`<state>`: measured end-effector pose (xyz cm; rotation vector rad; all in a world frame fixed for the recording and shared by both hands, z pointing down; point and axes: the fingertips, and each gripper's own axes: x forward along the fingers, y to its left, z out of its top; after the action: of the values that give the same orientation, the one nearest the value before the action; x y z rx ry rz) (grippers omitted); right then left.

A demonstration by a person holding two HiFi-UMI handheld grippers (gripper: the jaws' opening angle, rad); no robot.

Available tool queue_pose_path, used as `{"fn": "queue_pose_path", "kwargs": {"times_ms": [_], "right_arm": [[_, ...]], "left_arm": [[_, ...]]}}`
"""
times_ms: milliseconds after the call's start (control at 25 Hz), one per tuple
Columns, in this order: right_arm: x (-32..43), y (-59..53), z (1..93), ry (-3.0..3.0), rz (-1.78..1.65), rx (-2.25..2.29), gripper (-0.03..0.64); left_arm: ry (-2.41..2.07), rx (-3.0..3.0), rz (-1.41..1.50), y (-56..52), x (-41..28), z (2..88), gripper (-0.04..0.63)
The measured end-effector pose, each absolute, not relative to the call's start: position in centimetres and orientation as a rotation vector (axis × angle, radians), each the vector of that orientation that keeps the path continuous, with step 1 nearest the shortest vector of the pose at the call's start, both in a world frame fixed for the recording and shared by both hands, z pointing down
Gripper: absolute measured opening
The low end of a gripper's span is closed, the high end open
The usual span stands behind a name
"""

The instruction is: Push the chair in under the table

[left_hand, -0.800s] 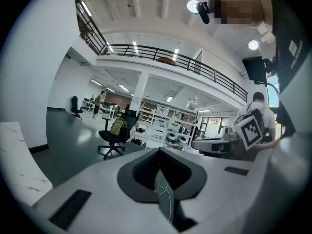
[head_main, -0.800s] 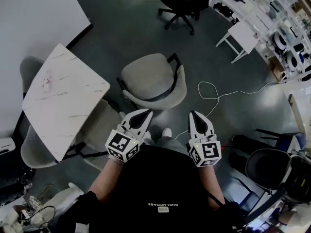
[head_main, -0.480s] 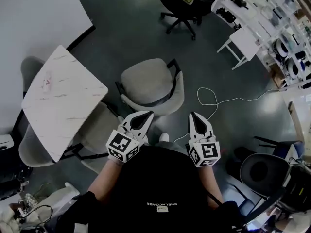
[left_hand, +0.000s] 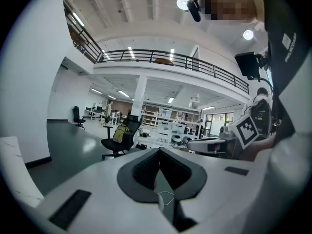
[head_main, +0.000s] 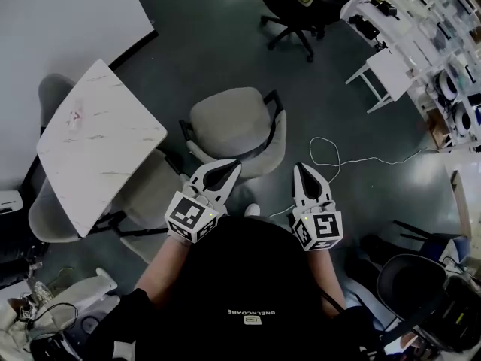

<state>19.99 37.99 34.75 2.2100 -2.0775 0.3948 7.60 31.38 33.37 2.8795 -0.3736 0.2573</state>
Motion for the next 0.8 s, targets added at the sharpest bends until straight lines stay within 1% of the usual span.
{"fn": "queue_pose_path", "kwargs": {"times_ms": [280, 440, 560, 680, 760, 800], "right_arm": [[21.8, 37.5, 33.8, -2.21, 0.324, 2.158, 0.012], [22.5, 37.5, 34.1, -2.283, 0.337, 2.12, 0.013], [22.5, 37.3, 35.5, -2.305, 0.384, 2.053, 0.014], [22.4, 37.0, 37.9, -2.299, 0.505, 2.002, 0.014], [22.5, 36.8, 39.9, -2.285, 0.597, 1.985, 0.015], [22.6, 36.7, 40.9, -2.273, 0.644, 1.977, 0.015]], "left_arm": [[-0.48, 2.91, 0.219, 31.4, 9.8, 32.5, 0.006], [-0.506, 2.924, 0.257, 32.1, 10.9, 33.0, 0.008], [-0.525, 2.915, 0.326, 32.2, 11.2, 34.4, 0.008], [-0.545, 2.856, 0.386, 32.0, 10.9, 36.5, 0.012], [-0.552, 2.808, 0.444, 31.9, 10.7, 38.5, 0.031], [-0.555, 2.791, 0.482, 31.9, 10.5, 39.6, 0.059]]}}
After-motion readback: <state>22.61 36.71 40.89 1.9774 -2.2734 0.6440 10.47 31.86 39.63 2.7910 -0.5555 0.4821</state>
